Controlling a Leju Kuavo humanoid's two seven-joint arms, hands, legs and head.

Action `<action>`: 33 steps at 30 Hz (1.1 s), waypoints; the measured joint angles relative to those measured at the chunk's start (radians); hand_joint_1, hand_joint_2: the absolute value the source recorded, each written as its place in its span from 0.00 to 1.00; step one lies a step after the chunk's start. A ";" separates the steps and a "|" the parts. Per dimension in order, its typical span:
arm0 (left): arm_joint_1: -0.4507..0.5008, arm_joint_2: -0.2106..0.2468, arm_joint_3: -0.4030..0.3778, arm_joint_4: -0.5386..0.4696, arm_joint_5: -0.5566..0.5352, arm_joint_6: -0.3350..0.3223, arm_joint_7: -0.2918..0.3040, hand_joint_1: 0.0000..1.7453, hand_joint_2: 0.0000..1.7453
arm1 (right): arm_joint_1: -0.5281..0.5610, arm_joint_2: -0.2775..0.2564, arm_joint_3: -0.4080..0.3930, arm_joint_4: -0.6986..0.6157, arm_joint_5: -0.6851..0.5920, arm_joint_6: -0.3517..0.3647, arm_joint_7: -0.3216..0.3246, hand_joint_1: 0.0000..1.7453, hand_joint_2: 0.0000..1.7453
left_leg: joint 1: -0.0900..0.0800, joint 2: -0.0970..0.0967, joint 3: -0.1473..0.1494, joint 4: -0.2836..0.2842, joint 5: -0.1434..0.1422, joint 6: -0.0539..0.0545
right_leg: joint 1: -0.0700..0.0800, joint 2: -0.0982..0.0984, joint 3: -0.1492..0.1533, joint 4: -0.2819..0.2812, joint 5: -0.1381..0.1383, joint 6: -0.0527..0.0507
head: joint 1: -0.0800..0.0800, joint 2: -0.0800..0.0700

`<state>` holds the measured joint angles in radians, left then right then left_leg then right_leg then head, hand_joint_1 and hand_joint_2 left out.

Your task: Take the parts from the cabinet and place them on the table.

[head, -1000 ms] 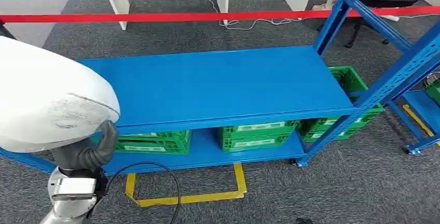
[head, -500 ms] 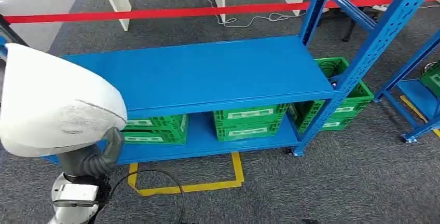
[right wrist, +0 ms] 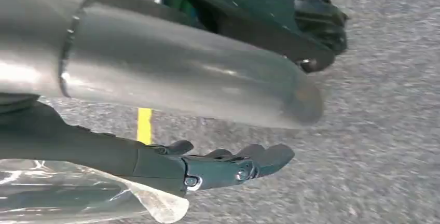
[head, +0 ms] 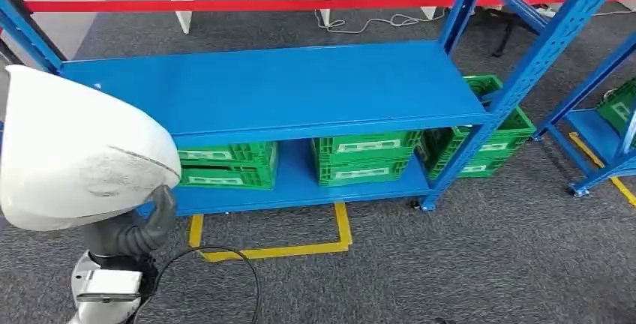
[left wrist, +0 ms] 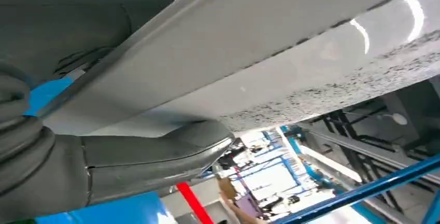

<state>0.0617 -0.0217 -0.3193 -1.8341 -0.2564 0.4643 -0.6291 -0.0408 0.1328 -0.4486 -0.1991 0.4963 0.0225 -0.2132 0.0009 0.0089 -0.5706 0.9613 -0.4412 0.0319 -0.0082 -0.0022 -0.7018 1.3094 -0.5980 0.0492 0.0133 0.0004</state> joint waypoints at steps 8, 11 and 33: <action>0.004 -0.003 0.005 -0.002 -0.021 0.029 -0.006 1.00 1.00 | 0.006 0.001 0.003 0.000 0.043 -0.021 -0.017 0.00 0.00 | 0.001 -0.040 -0.062 0.033 0.058 -0.042 | -0.006 0.049 0.269 -0.347 0.015 -0.024 | -0.003 0.000; 0.008 -0.002 0.005 -0.002 -0.021 0.029 -0.006 1.00 1.00 | 0.007 0.001 0.003 0.000 0.047 -0.023 -0.018 0.00 0.00 | 0.005 -0.031 -0.086 0.092 -0.006 -0.055 | -0.009 0.014 0.260 -0.349 0.031 -0.051 | -0.008 0.000; 0.054 0.003 0.010 -0.011 -0.103 0.122 -0.007 1.00 1.00 | 0.012 0.001 0.029 0.002 0.126 -0.076 -0.011 0.00 0.00 | -0.001 -0.069 0.019 0.030 -0.022 0.005 | -0.006 0.006 0.119 -0.158 0.037 -0.001 | 0.001 0.000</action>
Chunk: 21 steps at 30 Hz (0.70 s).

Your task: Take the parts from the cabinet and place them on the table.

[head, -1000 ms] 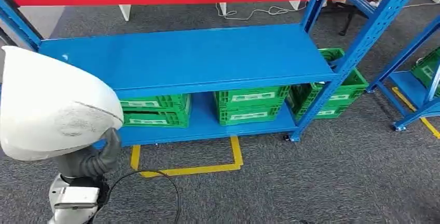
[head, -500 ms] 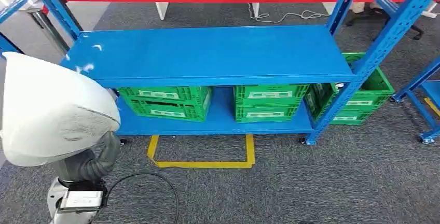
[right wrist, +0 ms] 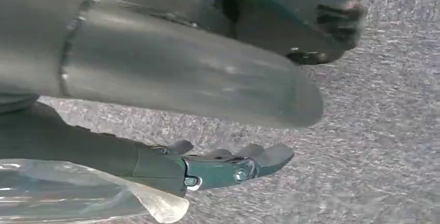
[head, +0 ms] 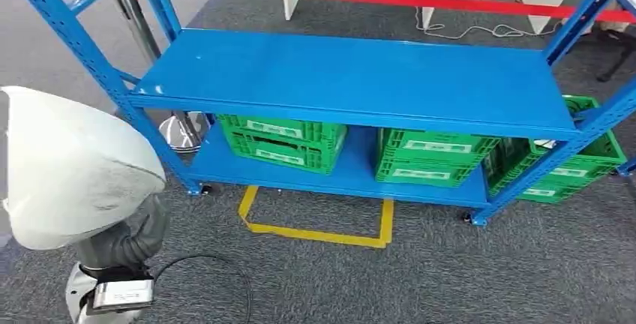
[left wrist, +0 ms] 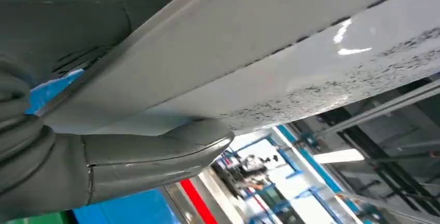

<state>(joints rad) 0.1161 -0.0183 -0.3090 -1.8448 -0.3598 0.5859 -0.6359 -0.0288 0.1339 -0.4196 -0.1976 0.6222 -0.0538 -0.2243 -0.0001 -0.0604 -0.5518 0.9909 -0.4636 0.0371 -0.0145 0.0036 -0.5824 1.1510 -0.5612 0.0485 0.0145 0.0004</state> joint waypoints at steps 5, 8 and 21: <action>-0.007 0.004 0.000 0.000 -0.012 -0.003 0.010 1.00 1.00 | -0.006 0.002 0.007 0.002 0.003 -0.003 -0.003 0.00 0.00 | 0.003 -0.052 -0.038 0.029 0.003 -0.035 | -0.007 0.066 0.054 -0.129 0.026 -0.015 | 0.001 0.000; -0.004 0.009 0.000 0.000 -0.012 -0.003 0.011 1.00 1.00 | -0.006 0.004 0.007 0.001 0.004 -0.005 -0.003 0.00 0.00 | 0.002 -0.025 -0.054 0.049 -0.010 -0.052 | -0.012 0.027 0.056 -0.141 0.040 -0.040 | -0.002 0.000; 0.000 -0.013 0.021 0.006 -0.061 0.089 0.064 1.00 1.00 | -0.005 0.008 0.013 0.001 0.018 -0.009 0.020 0.00 0.00 | -0.008 0.109 -0.026 0.029 -0.016 -0.035 | 0.002 -0.138 0.062 -0.146 0.033 -0.020 | -0.013 0.000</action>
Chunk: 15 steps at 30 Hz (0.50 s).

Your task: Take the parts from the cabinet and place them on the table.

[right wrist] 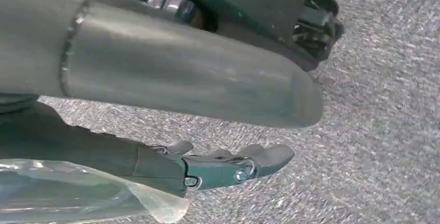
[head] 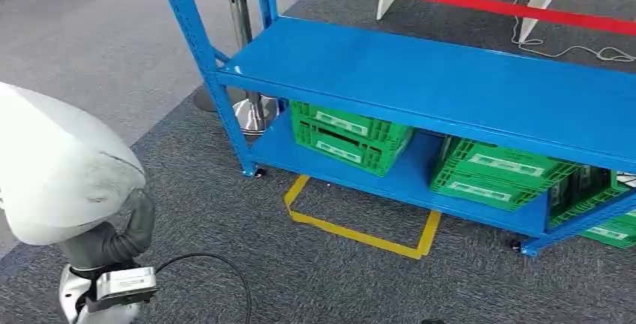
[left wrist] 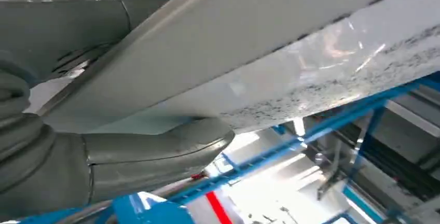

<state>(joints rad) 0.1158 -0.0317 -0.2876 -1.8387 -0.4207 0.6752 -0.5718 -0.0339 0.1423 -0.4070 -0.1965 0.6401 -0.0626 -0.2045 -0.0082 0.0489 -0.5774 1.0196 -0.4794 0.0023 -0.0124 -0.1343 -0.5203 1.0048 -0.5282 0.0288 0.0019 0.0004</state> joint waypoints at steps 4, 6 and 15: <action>0.003 0.005 -0.002 -0.001 0.023 -0.025 -0.012 1.00 1.00 | 0.000 0.001 0.000 0.000 0.000 0.000 -0.013 0.00 0.00 | 0.010 -0.042 0.001 -0.014 0.016 0.026 | -0.006 0.117 -0.064 0.133 -0.090 0.013 | 0.009 0.000; 0.007 0.006 -0.002 -0.001 0.029 -0.030 -0.018 1.00 1.00 | 0.003 0.001 0.000 0.000 0.002 0.000 -0.013 0.00 0.00 | 0.006 -0.069 -0.002 -0.013 0.017 0.030 | -0.005 0.132 -0.148 0.296 -0.146 0.013 | 0.010 0.000; 0.024 0.013 -0.002 -0.001 0.042 -0.034 -0.021 1.00 1.00 | 0.006 0.000 0.000 0.002 0.010 -0.002 0.000 0.00 0.00 | 0.014 -0.187 -0.022 0.000 0.023 -0.001 | -0.005 0.215 -0.034 0.019 0.012 -0.008 | 0.008 0.000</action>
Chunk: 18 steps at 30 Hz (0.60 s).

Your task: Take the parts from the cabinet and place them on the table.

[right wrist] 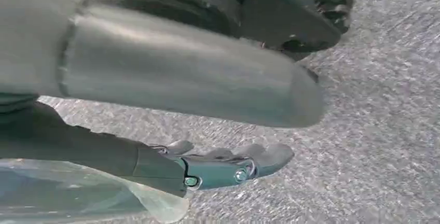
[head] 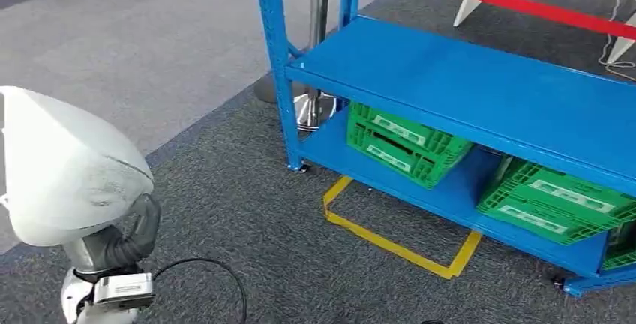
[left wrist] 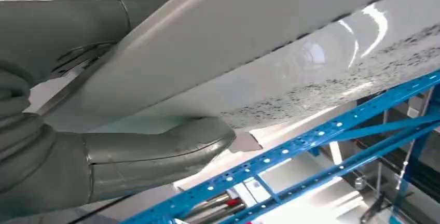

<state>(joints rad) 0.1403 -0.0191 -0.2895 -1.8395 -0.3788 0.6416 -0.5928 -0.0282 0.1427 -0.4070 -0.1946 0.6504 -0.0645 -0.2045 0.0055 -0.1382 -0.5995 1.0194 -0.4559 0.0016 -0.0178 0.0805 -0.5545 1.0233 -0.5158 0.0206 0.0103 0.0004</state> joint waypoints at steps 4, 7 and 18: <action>0.000 0.002 0.000 -0.001 0.001 0.000 0.000 1.00 1.00 | 0.000 0.005 0.000 0.000 0.002 0.000 0.000 0.00 0.00 | -0.007 0.108 -0.051 0.116 -0.071 -0.023 | -0.005 -0.064 0.015 -0.016 0.004 -0.019 | -0.016 0.000; 0.005 0.002 0.000 -0.001 0.011 0.000 -0.015 1.00 1.00 | 0.003 0.005 0.000 0.000 0.005 0.000 0.001 0.00 0.00 | 0.002 0.128 -0.139 0.304 -0.141 -0.032 | -0.002 -0.114 0.017 -0.015 -0.002 -0.023 | -0.018 0.000; 0.010 0.005 0.000 -0.008 0.011 0.011 -0.039 1.00 1.00 | -0.006 0.008 0.001 -0.001 0.019 0.006 -0.006 0.00 0.00 | -0.008 0.170 0.017 -0.013 -0.001 0.022 | 0.001 -0.142 0.032 0.012 -0.057 0.020 | -0.013 0.000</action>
<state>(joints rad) 0.1501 -0.0145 -0.2892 -1.8479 -0.3674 0.6531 -0.6321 -0.0339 0.1503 -0.4063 -0.1953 0.6691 -0.0584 -0.2102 -0.0024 0.0318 -0.5824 1.0068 -0.4574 0.0231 -0.0171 -0.0614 -0.5229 1.0349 -0.5727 0.0409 -0.0023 0.0004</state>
